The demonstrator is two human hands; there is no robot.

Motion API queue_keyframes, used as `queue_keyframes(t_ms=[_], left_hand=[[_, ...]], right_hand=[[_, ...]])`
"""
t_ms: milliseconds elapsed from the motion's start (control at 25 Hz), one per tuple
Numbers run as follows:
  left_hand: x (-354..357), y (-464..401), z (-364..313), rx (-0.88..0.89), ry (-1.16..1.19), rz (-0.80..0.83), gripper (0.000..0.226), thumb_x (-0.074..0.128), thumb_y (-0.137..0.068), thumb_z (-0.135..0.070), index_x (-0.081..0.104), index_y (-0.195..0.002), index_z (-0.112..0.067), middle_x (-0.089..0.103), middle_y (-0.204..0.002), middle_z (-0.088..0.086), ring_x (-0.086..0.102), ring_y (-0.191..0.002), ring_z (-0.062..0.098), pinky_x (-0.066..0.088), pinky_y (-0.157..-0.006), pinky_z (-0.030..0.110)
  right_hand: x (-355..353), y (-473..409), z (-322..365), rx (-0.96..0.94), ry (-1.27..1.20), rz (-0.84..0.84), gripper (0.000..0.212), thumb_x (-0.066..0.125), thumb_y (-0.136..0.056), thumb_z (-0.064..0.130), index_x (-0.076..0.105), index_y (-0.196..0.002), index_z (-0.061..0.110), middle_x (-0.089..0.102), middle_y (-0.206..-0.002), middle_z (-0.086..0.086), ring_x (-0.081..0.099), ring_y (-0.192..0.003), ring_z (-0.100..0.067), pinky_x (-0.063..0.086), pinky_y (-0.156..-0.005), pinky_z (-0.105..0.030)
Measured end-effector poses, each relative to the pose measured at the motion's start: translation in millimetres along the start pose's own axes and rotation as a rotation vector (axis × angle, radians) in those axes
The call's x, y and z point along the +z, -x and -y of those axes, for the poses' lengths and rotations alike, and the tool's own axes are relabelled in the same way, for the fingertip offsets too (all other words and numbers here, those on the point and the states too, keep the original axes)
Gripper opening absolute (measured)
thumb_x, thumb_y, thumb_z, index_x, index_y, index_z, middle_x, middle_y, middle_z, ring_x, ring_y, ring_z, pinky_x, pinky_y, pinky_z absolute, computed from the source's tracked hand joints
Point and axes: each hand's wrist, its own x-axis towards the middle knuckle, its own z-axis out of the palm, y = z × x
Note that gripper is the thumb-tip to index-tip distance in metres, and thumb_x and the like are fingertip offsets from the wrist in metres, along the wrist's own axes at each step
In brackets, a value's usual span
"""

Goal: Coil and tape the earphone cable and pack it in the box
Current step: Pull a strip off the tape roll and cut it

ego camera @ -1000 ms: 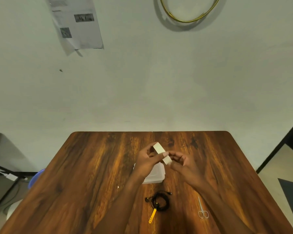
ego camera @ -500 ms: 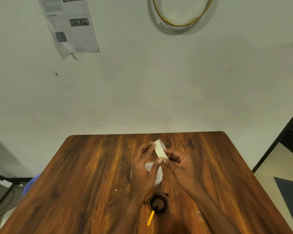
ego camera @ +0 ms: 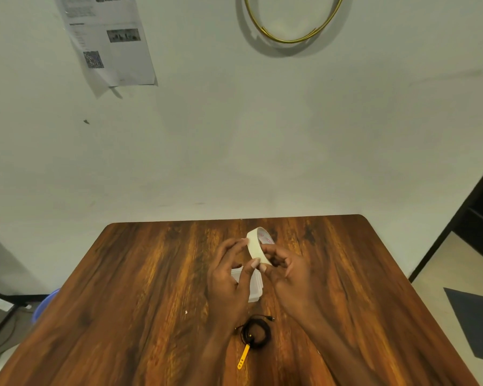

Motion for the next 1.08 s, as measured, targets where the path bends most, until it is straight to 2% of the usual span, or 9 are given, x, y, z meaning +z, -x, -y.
queue_keyframes(t_ms=[200,320,440,520,640,760,800,960,1080], left_hand=[[-14,-7,2,0.070,-0.075,0.089,0.034,0.071,-0.085,-0.040,0.062,-0.116,-0.029,0.061,-0.122,-0.016,0.063,-0.107,0.010,0.059,-0.080,0.041],[-17,-9,1,0.131,-0.099,0.066,0.032,0.070,-0.084,-0.044,0.067,-0.109,-0.024,0.065,-0.115,-0.011,0.065,-0.102,0.011,0.060,-0.076,0.041],[-17,-10,2,0.156,-0.101,0.048,0.029,0.071,-0.083,-0.043,0.070,-0.103,-0.022,0.066,-0.111,-0.013,0.066,-0.100,0.010,0.061,-0.075,0.039],[-17,-11,-3,0.156,-0.110,0.038,0.031,0.069,-0.082,-0.047,0.070,-0.101,-0.023,0.066,-0.110,-0.014,0.066,-0.098,0.009,0.061,-0.076,0.038],[-16,-15,-11,0.139,-0.116,0.046,0.030,0.067,-0.080,-0.051,0.066,-0.101,-0.030,0.063,-0.108,-0.021,0.066,-0.095,0.006,0.061,-0.077,0.033],[-15,-17,-13,0.130,-0.115,0.095,0.022,0.070,-0.081,-0.047,0.062,-0.096,-0.033,0.057,-0.107,-0.031,0.060,-0.101,-0.003,0.057,-0.078,0.022],[-14,-17,-12,0.125,-0.106,0.115,0.017,0.072,-0.083,-0.042,0.062,-0.093,-0.033,0.058,-0.108,-0.030,0.060,-0.102,-0.002,0.057,-0.078,0.024],[-12,-14,-17,0.046,-0.029,0.060,0.034,0.073,-0.083,-0.041,0.061,-0.113,-0.031,0.063,-0.114,-0.024,0.065,-0.102,0.003,0.059,-0.079,0.027],[-8,-11,-17,0.148,-0.048,0.016,0.031,0.073,-0.086,-0.029,0.067,-0.115,-0.020,0.064,-0.118,-0.011,0.066,-0.102,0.005,0.060,-0.077,0.023]], right_hand=[[-4,4,5,-0.030,0.095,0.016,0.035,0.069,-0.088,0.009,0.066,-0.121,0.019,0.067,-0.110,0.017,0.062,-0.101,0.005,0.049,-0.079,-0.003],[-5,6,9,-0.037,0.120,0.015,0.036,0.068,-0.088,0.008,0.064,-0.118,0.028,0.061,-0.102,0.029,0.060,-0.095,0.011,0.049,-0.081,-0.002],[-5,7,10,-0.033,0.125,0.028,0.035,0.068,-0.088,0.007,0.064,-0.119,0.024,0.058,-0.100,0.030,0.058,-0.092,0.011,0.045,-0.074,0.003],[-4,4,7,-0.018,0.112,0.015,0.035,0.069,-0.088,0.009,0.065,-0.120,0.021,0.064,-0.106,0.021,0.060,-0.097,0.006,0.050,-0.081,-0.002],[-4,1,0,0.001,0.080,-0.009,0.037,0.070,-0.087,0.011,0.067,-0.123,0.018,0.070,-0.116,0.008,0.065,-0.105,-0.004,0.057,-0.089,-0.020],[-5,3,-2,0.014,0.059,-0.032,0.038,0.071,-0.086,0.009,0.067,-0.124,0.016,0.071,-0.114,0.005,0.065,-0.104,-0.004,0.055,-0.082,-0.012],[-6,3,-1,0.018,0.043,-0.038,0.038,0.071,-0.086,0.008,0.067,-0.123,0.015,0.071,-0.114,0.005,0.065,-0.103,-0.004,0.054,-0.080,-0.010],[-3,2,6,0.042,-0.042,-0.044,0.036,0.071,-0.086,0.008,0.066,-0.119,0.022,0.070,-0.108,0.010,0.065,-0.098,0.005,0.052,-0.072,-0.006],[-1,1,9,0.047,-0.099,-0.064,0.034,0.072,-0.084,0.006,0.065,-0.106,0.031,0.069,-0.101,0.019,0.065,-0.093,0.011,0.051,-0.070,-0.006]])
